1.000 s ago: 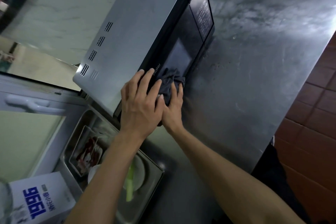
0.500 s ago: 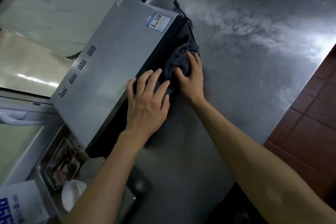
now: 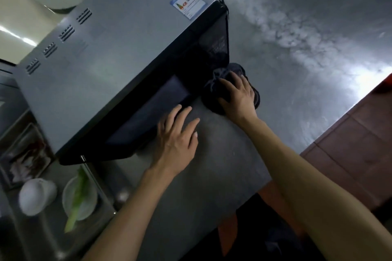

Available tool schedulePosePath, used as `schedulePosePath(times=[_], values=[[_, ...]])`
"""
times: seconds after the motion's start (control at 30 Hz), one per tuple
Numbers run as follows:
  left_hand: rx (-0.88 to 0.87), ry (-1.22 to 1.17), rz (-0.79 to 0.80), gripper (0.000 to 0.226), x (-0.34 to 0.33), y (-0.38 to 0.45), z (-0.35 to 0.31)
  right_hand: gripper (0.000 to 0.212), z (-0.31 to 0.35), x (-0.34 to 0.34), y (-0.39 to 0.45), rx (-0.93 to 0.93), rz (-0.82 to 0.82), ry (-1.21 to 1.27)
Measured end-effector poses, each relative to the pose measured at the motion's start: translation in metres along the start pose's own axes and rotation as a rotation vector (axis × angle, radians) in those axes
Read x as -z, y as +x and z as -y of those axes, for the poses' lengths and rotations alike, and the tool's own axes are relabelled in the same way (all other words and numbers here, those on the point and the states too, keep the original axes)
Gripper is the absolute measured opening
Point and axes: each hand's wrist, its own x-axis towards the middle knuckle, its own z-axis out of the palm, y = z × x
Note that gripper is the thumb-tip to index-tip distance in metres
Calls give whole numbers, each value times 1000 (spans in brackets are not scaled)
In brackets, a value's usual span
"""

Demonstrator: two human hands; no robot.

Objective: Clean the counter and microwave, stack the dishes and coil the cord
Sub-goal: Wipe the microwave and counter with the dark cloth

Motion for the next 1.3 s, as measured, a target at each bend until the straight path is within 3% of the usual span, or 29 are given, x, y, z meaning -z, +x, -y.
schedulePosePath(times=[0.2,0.33,0.53,0.97,1.3], values=[[134,-199,116,45,-41,23,-12,57,-30,11,-9,122,41,-127],[156,-267,232,60,-58,56,-26,56,-46,13,-6,267,195,-235],[228,-225,389,74,-79,83,-41,55,-53,16,8,320,229,-304],[365,-279,374,77,-89,71,-39,54,-33,4,25,290,318,-429],[432,-318,345,78,-76,-14,11,54,27,-52,-24,319,363,-436]])
